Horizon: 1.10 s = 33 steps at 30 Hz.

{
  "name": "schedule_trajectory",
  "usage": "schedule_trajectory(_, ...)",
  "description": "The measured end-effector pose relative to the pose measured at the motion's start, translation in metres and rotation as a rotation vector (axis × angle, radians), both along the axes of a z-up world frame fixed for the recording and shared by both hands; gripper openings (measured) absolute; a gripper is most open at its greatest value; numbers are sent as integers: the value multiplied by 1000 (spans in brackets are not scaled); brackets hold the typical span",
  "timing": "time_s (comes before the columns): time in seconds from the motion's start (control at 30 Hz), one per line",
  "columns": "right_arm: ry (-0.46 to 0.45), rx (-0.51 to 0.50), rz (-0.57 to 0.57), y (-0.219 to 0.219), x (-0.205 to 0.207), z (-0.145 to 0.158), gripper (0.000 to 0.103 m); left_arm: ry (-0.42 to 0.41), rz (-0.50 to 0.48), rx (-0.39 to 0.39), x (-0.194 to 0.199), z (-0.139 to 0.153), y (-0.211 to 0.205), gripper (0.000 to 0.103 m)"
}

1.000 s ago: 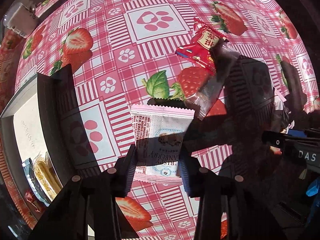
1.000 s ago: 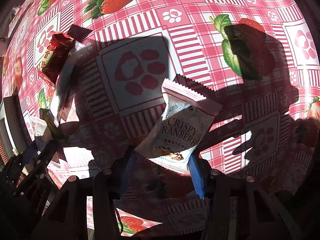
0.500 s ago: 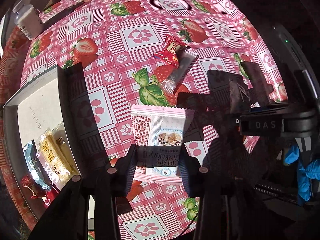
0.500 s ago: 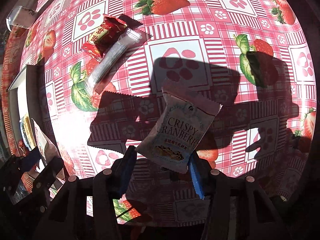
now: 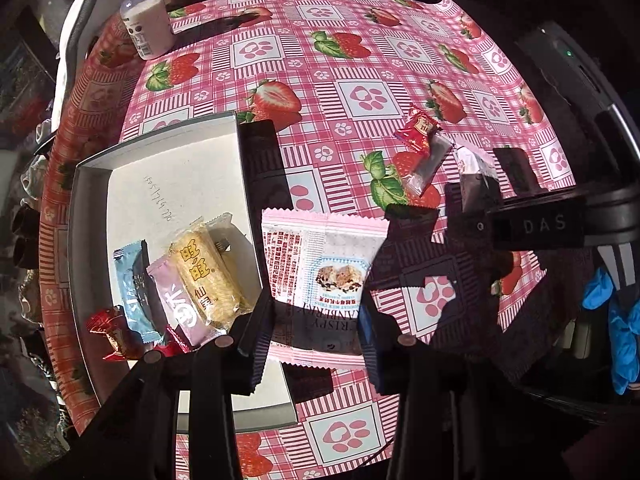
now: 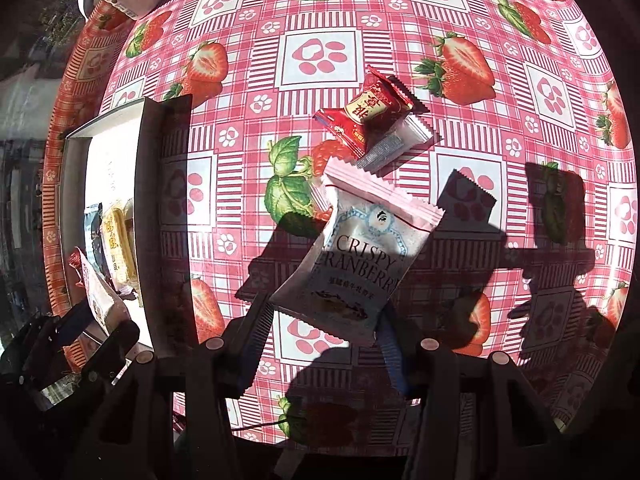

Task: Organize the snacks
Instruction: 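Carry the white cranberry packet toward the white tray with both tools, then lower the cranberry packet into the tray and open both tools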

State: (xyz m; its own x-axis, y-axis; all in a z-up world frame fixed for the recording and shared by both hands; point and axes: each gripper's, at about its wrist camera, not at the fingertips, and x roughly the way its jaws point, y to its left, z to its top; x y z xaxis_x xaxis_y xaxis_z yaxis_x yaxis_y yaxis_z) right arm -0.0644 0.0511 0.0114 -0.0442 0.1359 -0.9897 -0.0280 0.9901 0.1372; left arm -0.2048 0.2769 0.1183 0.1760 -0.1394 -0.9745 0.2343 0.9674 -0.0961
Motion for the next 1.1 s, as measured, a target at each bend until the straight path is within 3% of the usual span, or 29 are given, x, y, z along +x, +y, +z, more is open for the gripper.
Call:
schedule_trajectory(0.47, -24, 36, 192, 116, 27, 0, 53, 6, 134, 2, -9, -6, 69, 43)
schedule_trajectory(0.83, -16, 39, 255, 149, 38, -29, 53, 18, 187, -3, -13, -13, 101, 43)
schedule_trajectory(1.1, -7, 30, 289, 165, 35, -27, 53, 29, 213, -16, -13, -19, 116, 43)
